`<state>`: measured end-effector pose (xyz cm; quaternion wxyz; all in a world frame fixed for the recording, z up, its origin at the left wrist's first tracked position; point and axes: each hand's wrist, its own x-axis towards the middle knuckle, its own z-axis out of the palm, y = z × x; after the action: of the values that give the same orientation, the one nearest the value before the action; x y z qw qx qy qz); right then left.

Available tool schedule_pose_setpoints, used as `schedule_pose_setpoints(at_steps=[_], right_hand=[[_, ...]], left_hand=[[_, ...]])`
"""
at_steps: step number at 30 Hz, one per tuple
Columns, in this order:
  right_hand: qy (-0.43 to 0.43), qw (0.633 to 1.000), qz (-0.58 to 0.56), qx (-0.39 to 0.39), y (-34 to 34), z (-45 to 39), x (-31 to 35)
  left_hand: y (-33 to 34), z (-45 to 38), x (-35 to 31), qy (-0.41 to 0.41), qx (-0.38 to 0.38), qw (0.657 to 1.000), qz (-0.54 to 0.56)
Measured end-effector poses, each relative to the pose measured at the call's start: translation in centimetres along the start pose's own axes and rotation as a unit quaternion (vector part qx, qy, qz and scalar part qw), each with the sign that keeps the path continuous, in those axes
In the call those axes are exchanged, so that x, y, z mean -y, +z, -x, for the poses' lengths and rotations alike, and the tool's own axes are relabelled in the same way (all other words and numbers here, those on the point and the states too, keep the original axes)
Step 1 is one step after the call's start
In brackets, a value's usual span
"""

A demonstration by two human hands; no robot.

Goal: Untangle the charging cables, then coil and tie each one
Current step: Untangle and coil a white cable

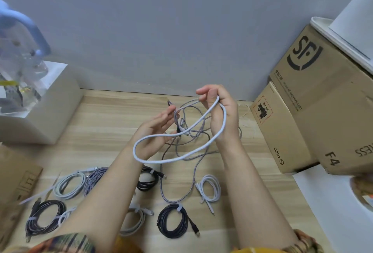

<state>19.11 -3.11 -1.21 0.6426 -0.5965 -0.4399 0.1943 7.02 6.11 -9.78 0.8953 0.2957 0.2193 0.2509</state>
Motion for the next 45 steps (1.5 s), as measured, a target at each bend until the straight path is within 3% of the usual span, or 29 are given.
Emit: schedule_pose_setpoints(at_steps=[8,11,17,21,25,28,30,31,34,36,39,42,45], right_hand=[[0.036,0.992,0.104,0.065,-1.1,1.2,-2.1],[0.030,0.993,0.097,0.061,-1.3,1.5,-2.3],[0.060,0.994,0.089,0.001,-2.1,1.3,-3.2],[0.044,0.994,0.092,-0.022,-1.9,1.7,-2.5],[0.011,0.995,0.078,-0.054,-2.5,1.1,-1.5],[-0.011,0.995,0.084,-0.055,-2.7,1.3,-0.5],[-0.015,0.995,0.089,-0.047,-2.6,1.5,0.4],[-0.014,0.995,0.087,-0.046,-2.6,1.7,0.9],[-0.006,0.996,0.061,-0.058,-2.4,2.4,2.7],[-0.020,0.996,0.063,-0.055,-2.3,3.0,3.7],[-0.054,0.994,0.089,-0.036,-2.4,3.5,4.5],[-0.088,0.987,0.131,0.003,-3.7,3.9,4.1],[-0.065,0.978,0.193,0.040,-5.7,4.6,2.9]], left_hand=[[-0.7,-0.5,-1.6,0.031,0.063,0.989,0.132],[-1.3,-1.0,-2.1,0.063,-0.005,0.984,0.168],[-3.0,-1.0,-2.1,0.025,-0.097,0.971,0.216],[-3.3,-0.5,-1.4,-0.018,-0.164,0.981,0.106],[-2.6,0.4,-1.4,-0.085,-0.169,0.980,-0.068],[-0.2,1.0,-1.1,-0.051,-0.207,0.927,-0.308],[1.5,1.5,-0.8,-0.003,-0.156,0.884,-0.441],[2.6,1.9,-0.5,0.018,-0.106,0.879,-0.464],[5.8,3.0,1.2,0.042,0.039,0.896,-0.440],[7.3,3.3,2.6,0.076,0.070,0.890,-0.445],[8.5,3.5,3.8,0.119,0.031,0.884,-0.450],[8.3,4.0,4.3,0.090,-0.016,0.901,-0.424],[6.9,4.7,4.3,0.080,-0.058,0.911,-0.400]])
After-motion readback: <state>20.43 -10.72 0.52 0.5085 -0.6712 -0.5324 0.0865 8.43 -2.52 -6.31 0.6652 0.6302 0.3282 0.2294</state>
